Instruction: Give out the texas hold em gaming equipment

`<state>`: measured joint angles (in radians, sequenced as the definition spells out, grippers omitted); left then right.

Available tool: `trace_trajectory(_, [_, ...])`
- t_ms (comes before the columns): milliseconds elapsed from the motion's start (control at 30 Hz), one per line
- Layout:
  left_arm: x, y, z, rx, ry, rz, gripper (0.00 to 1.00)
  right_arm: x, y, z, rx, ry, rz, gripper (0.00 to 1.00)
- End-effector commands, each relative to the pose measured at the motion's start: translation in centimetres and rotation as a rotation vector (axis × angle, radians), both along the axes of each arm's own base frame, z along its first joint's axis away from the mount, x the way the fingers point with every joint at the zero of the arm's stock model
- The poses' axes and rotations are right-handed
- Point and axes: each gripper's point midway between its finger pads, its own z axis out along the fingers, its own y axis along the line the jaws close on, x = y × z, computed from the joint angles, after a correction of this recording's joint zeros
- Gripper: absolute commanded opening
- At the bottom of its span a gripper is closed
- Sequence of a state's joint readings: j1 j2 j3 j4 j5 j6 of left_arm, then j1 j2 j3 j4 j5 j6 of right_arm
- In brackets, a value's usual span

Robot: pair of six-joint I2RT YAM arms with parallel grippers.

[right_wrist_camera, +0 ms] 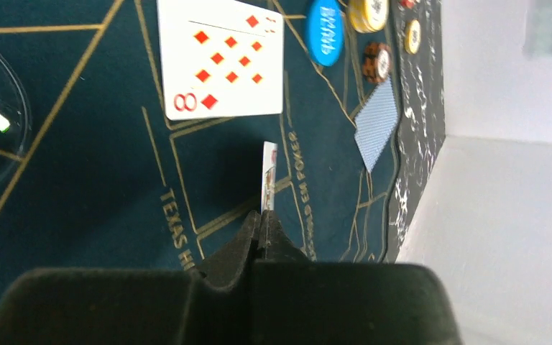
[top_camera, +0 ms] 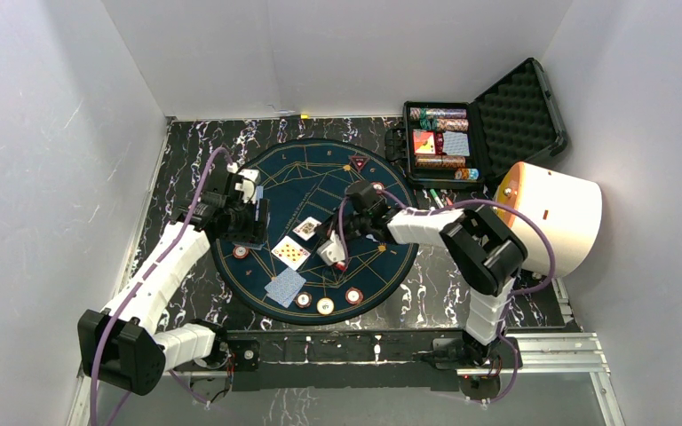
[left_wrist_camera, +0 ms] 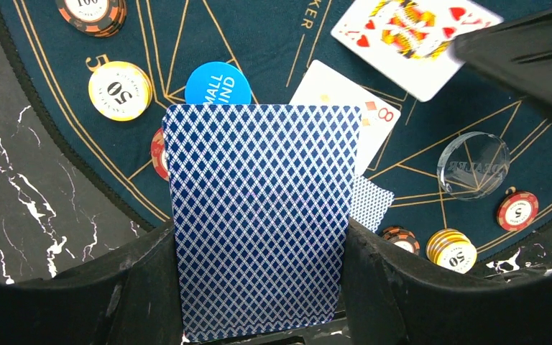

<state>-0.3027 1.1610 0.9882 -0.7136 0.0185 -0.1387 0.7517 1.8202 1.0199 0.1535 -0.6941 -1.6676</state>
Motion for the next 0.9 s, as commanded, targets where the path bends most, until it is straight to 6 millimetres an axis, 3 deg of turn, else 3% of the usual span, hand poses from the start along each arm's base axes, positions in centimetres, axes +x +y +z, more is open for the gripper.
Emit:
trace_trajectory(0, [0.6, -0.5, 1.9, -0.043, -0.050, -0.013, 0.00, 0.2, 1.6, -1.2, -0.046, -0.199, 0.090, 0.00])
trace_trajectory(100, [0.7, -0.5, 2.0, -0.040, -0.053, -0.021, 0.00, 0.2, 1.8, -3.3, -0.081, -0.208, 0.094, 0.00])
trace_trajectory(467, [0.8, -0.5, 2.5, -0.042, -0.063, -0.037, 0.00, -1.0, 1.2, -4.7, -0.110, -0.164, 0.104, 0.01])
trace_trajectory(600, [0.6, -0.7, 2.3, -0.055, -0.056, -0.042, 0.00, -1.1, 0.5, -3.8, -0.118, -0.152, 0.076, 0.27])
trace_trajectory(700, [0.5, -1.0, 1.9, -0.066, -0.041, -0.051, 0.00, -1.2, -0.2, -1.4, -0.076, -0.128, 0.016, 0.42])
trace_trajectory(733, [0.6, -1.0, 1.8, -0.069, -0.038, -0.053, 0.00, -1.3, -0.5, -0.6, -0.071, -0.118, -0.004, 0.53])
trace_trajectory(767, [0.6, -1.2, 1.7, -0.072, -0.033, -0.056, 0.00, -1.4, -1.1, 0.0, -0.074, -0.104, -0.030, 0.85])
trace_trajectory(800, [0.7, -1.3, 1.7, -0.074, -0.028, -0.059, 0.00, -1.8, -1.7, 1.2, -0.062, -0.093, -0.054, 0.97])
trace_trajectory(867, [0.7, -1.6, 1.8, -0.086, -0.024, -0.074, 0.00, -2.4, -2.8, 3.6, 0.005, -0.049, -0.138, 0.98])
